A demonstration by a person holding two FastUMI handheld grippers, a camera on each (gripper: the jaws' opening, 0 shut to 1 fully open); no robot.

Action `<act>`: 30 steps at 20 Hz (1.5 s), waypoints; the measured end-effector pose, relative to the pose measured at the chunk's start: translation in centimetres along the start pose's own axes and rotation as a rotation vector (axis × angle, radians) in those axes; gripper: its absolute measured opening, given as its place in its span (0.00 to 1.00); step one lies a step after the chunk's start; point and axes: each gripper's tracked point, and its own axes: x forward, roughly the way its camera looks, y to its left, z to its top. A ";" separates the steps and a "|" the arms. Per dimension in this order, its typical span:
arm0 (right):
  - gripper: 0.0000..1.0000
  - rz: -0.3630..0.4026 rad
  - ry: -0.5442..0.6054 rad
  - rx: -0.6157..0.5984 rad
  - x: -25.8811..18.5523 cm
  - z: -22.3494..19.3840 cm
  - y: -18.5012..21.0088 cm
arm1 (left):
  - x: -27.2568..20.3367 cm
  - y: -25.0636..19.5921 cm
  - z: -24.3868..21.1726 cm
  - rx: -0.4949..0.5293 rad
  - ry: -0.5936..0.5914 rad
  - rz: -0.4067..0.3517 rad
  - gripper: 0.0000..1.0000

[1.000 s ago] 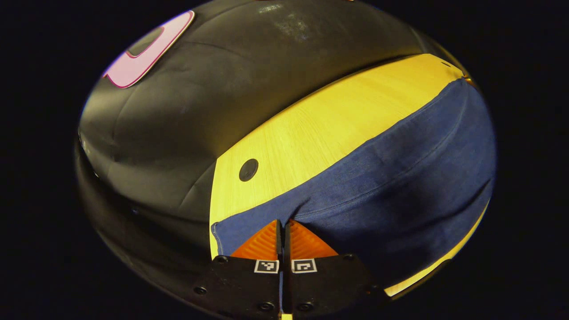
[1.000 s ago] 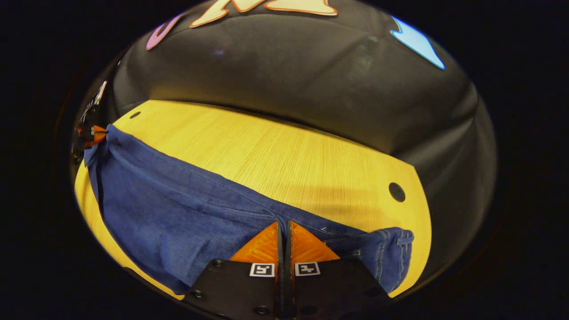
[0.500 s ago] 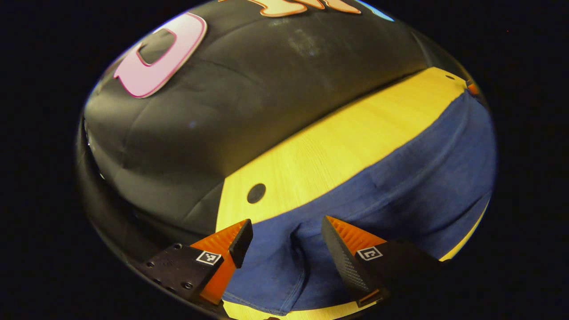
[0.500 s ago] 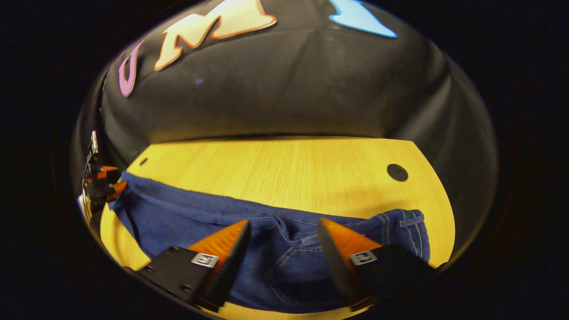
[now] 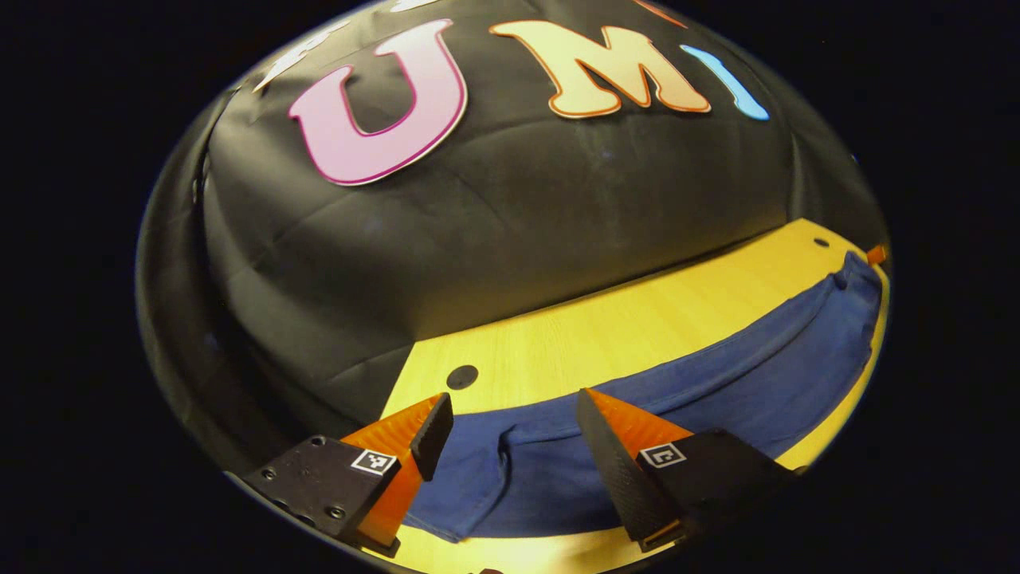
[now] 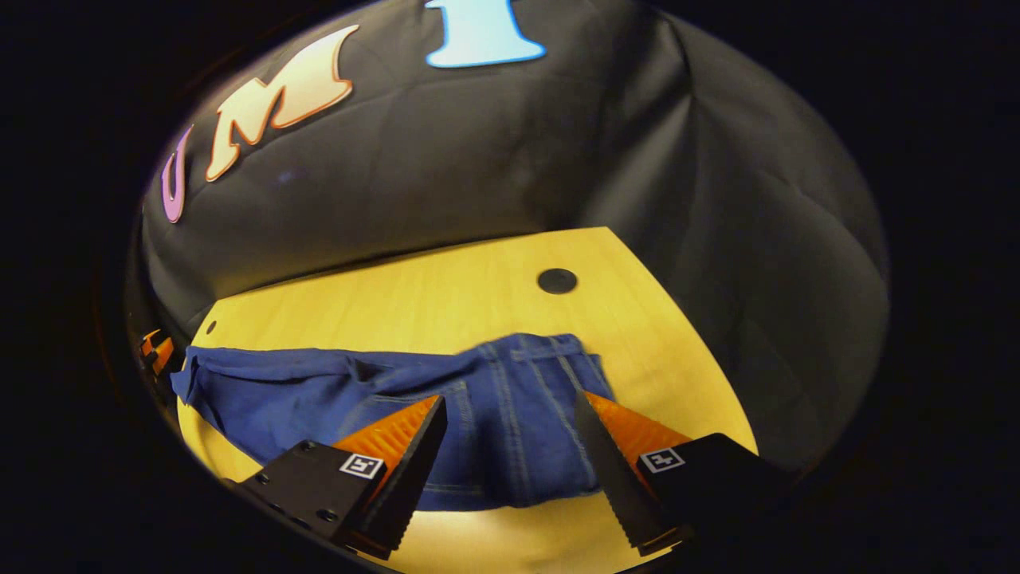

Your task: Grasp the waist and the cuffs of the jeans and fold them to make the two legs overlap; first hold the waist and fold one-third of the jeans toward the cuffs, then hold the cuffs and fold the remaining one-third in the same direction to finish folding.

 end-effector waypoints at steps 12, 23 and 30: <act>0.99 0.040 0.089 0.018 2.0 -4.5 -2.9 | -8.2 -2.6 -3.8 -0.146 0.052 0.031 0.96; 0.57 0.036 0.018 0.080 2.0 -4.9 -1.3 | -12.1 -1.6 -4.5 -0.213 0.052 0.062 0.96; 0.19 0.025 0.013 0.055 1.6 -4.7 -1.3 | -13.0 -2.7 -6.0 -0.238 0.078 0.043 0.96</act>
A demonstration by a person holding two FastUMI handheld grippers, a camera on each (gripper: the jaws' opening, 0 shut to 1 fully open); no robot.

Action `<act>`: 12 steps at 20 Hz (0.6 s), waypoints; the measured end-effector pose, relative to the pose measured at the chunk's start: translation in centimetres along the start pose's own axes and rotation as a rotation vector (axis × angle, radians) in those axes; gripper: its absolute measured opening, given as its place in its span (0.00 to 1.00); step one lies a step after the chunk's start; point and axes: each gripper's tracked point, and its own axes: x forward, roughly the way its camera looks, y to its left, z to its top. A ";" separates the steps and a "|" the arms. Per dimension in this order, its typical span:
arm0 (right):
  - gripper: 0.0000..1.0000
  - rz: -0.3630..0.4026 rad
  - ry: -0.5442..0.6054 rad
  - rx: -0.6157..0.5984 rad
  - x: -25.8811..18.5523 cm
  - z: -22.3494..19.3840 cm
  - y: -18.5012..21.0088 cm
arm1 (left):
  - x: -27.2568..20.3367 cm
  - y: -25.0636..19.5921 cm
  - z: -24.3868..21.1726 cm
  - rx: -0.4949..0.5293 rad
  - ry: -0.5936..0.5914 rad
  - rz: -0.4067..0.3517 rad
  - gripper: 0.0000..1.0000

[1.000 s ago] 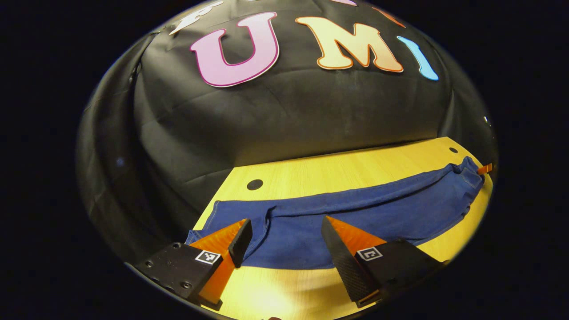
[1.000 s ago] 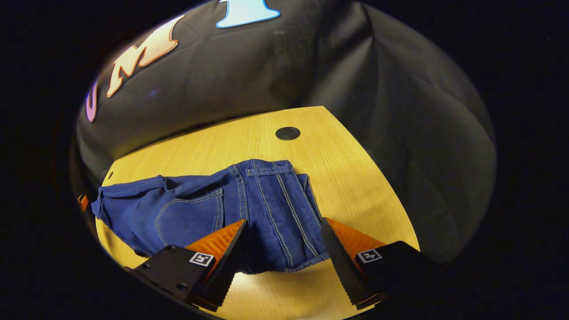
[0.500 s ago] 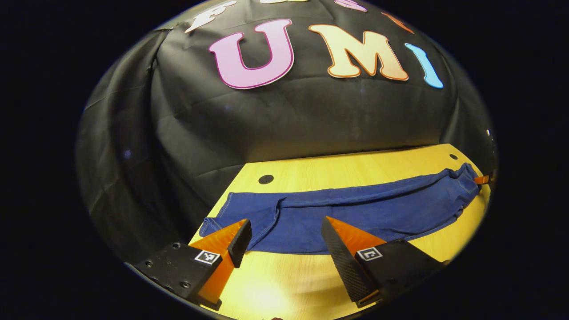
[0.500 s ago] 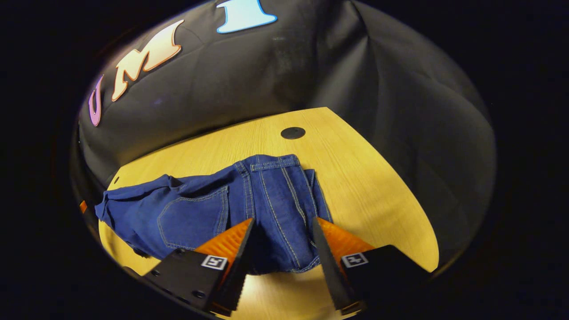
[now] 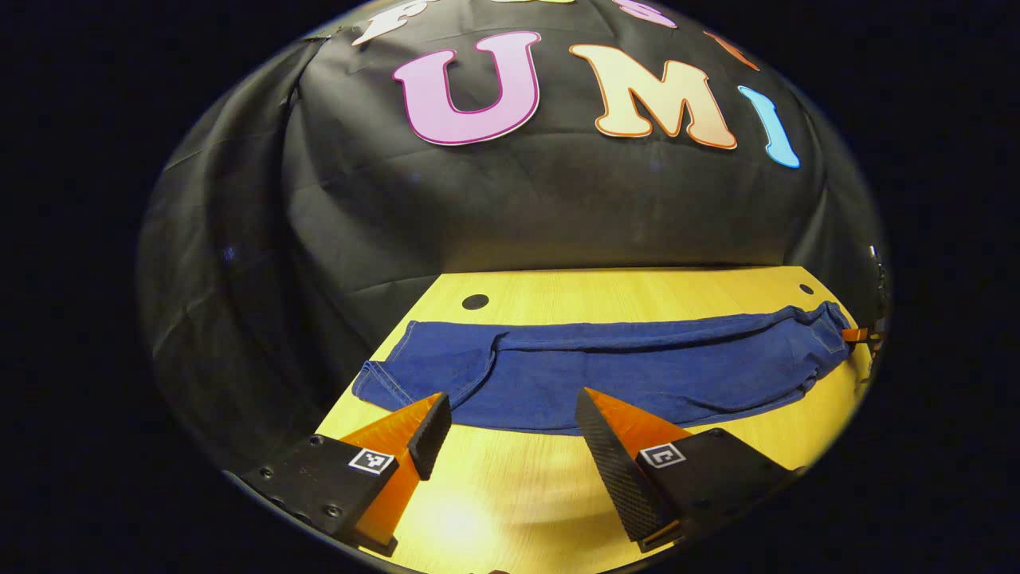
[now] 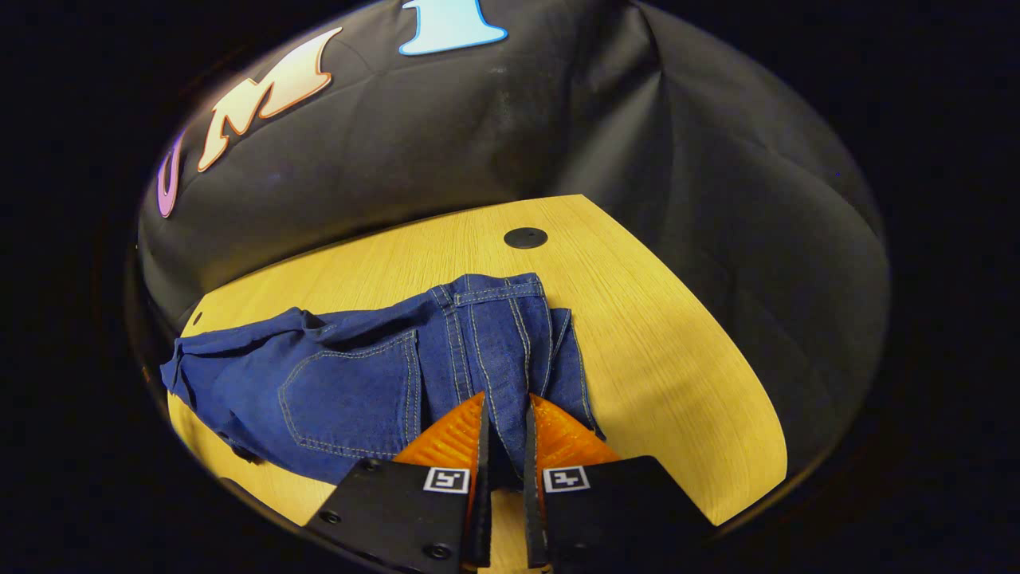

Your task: Grasp the waist and the cuffs of the jeans and fold them to make the two legs overlap; first hold the waist and fold one-third of the jeans toward the cuffs, then hold the cuffs and fold the remaining one-third in the same direction to finish folding.

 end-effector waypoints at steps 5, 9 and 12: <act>0.06 -0.005 0.016 0.050 0.2 0.3 0.1 | 0.3 0.0 -0.3 -0.022 -0.002 -0.014 0.96; 0.05 -0.069 -0.009 -0.021 -0.8 1.4 0.5 | 0.6 0.3 -0.1 -0.016 -0.007 -0.038 0.96; 0.05 -0.089 -0.039 0.023 -2.6 3.0 1.0 | 1.1 0.5 0.3 -0.022 -0.017 -0.079 0.96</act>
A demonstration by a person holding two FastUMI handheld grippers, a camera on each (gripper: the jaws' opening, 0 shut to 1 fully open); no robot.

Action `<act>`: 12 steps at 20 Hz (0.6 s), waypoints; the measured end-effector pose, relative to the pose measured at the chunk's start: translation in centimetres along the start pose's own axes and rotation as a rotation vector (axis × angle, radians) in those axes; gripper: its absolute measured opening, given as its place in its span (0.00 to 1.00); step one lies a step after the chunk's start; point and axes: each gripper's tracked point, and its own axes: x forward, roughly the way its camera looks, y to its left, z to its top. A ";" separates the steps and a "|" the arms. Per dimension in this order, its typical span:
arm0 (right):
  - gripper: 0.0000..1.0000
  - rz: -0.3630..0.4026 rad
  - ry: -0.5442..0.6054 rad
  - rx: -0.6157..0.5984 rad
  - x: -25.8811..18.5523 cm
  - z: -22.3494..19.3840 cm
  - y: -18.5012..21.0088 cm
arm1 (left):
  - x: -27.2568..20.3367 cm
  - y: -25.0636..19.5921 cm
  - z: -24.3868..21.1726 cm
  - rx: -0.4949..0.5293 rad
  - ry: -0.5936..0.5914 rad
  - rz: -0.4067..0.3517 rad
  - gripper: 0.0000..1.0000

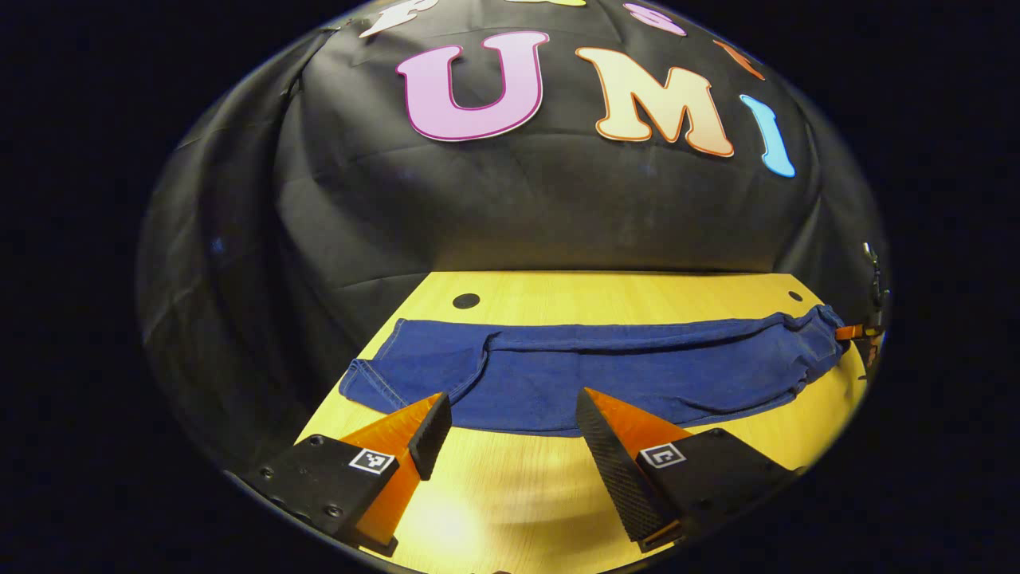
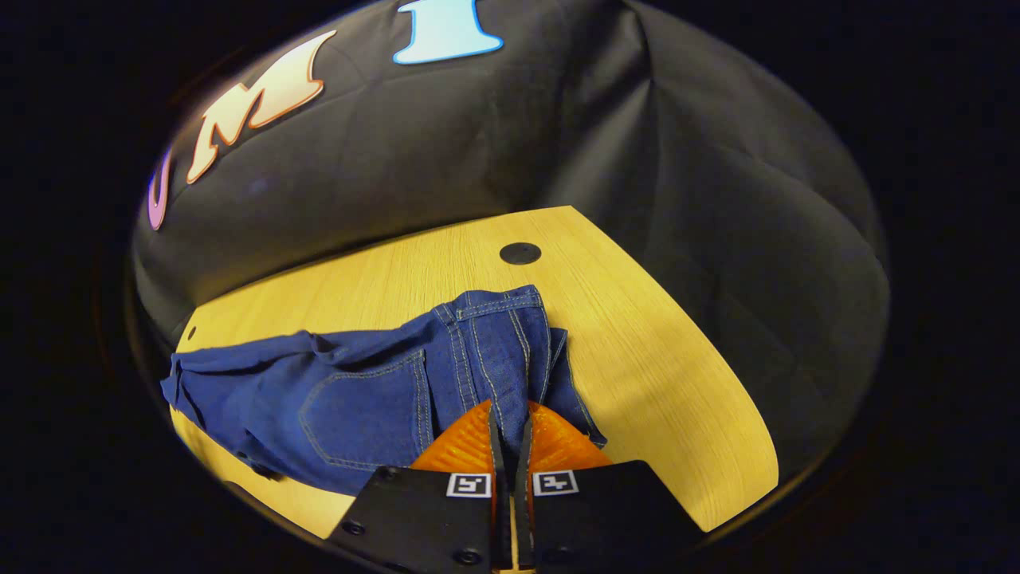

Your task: Grasp the waist and the cuffs of the jeans and fold them to make the two legs overlap; first hold the waist and fold one-third of the jeans toward the cuffs, then hold the cuffs and fold the remaining one-third in the same direction to finish folding.

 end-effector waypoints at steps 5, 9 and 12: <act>0.05 0.014 -0.103 0.057 -4.6 4.3 4.2 | 1.1 1.0 -0.1 -0.001 0.012 -0.081 0.96; 0.05 0.106 -0.184 0.075 -9.0 7.7 11.4 | 1.9 2.1 -0.6 0.004 0.032 -0.148 0.96; 0.05 0.221 -0.232 0.078 -12.0 9.2 18.2 | 2.6 3.0 -0.8 -0.004 0.037 -0.187 0.96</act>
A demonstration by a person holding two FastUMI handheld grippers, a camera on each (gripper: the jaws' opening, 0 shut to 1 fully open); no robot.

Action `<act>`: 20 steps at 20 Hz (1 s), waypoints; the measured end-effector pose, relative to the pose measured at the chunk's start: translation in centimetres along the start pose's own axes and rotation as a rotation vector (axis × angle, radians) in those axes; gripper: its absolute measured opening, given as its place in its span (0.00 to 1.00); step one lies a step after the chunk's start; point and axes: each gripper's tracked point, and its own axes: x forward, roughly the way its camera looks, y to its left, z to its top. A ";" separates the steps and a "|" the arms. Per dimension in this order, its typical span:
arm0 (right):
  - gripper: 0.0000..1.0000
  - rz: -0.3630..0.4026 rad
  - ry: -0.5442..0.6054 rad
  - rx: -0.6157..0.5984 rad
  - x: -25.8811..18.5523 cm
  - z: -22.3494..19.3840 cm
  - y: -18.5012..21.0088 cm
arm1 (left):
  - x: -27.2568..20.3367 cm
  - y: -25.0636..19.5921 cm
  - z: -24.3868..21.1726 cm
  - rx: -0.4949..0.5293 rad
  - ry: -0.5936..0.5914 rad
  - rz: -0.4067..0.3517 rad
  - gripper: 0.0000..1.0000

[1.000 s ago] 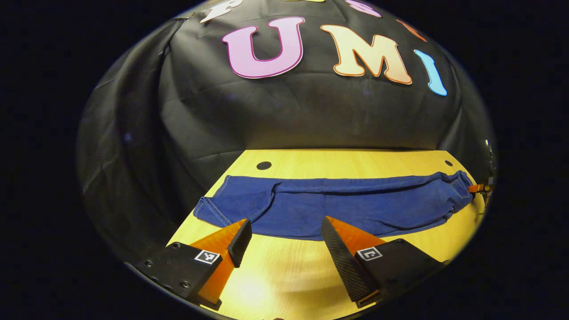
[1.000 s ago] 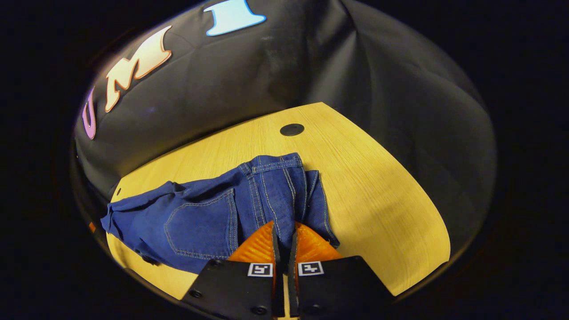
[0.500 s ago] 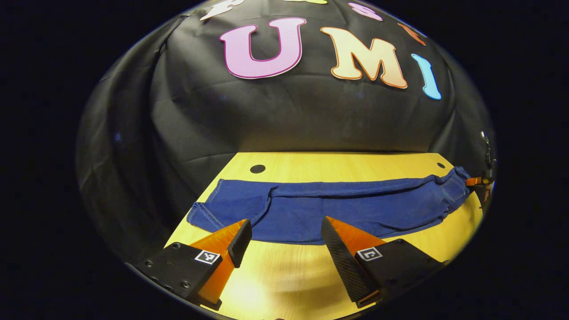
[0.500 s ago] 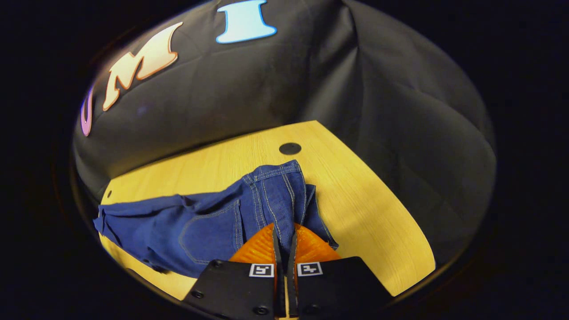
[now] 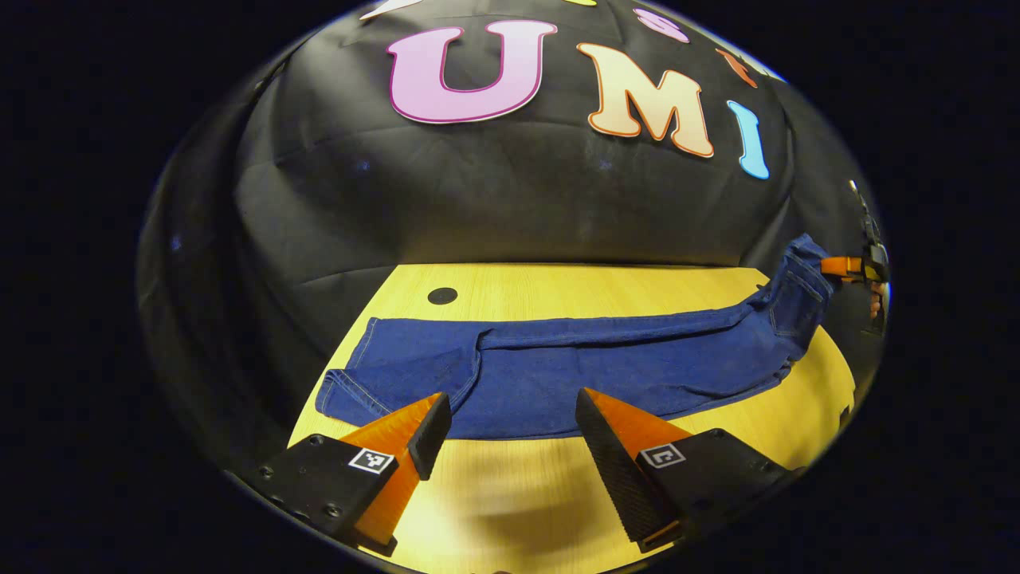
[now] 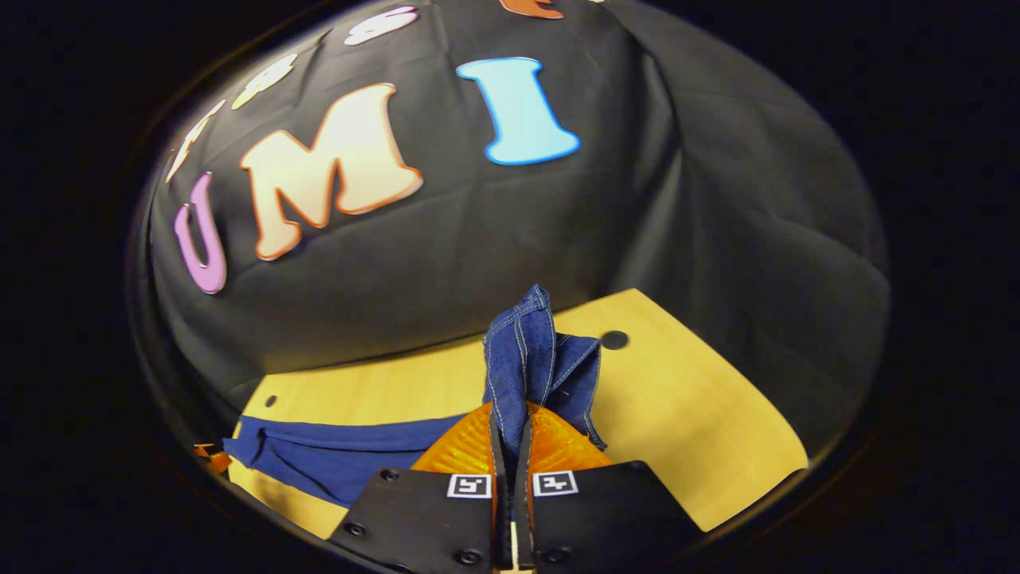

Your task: Grasp the waist and the cuffs of the jeans and fold them to make the two legs overlap; first hold the waist and fold one-third of the jeans toward the cuffs, then hold the cuffs and fold the remaining one-third in the same direction to finish folding.

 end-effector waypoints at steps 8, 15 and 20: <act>0.04 0.312 0.064 0.073 1.8 -6.0 16.8 | 1.0 2.4 -0.7 -0.026 0.017 -0.034 0.98; 0.05 0.359 0.273 -0.014 5.4 -19.1 23.4 | 0.8 3.1 -0.1 -0.058 -0.013 -0.039 0.95; 0.05 0.321 0.312 -0.100 6.3 -23.0 23.2 | 0.7 3.5 0.0 -0.081 -0.026 -0.027 0.98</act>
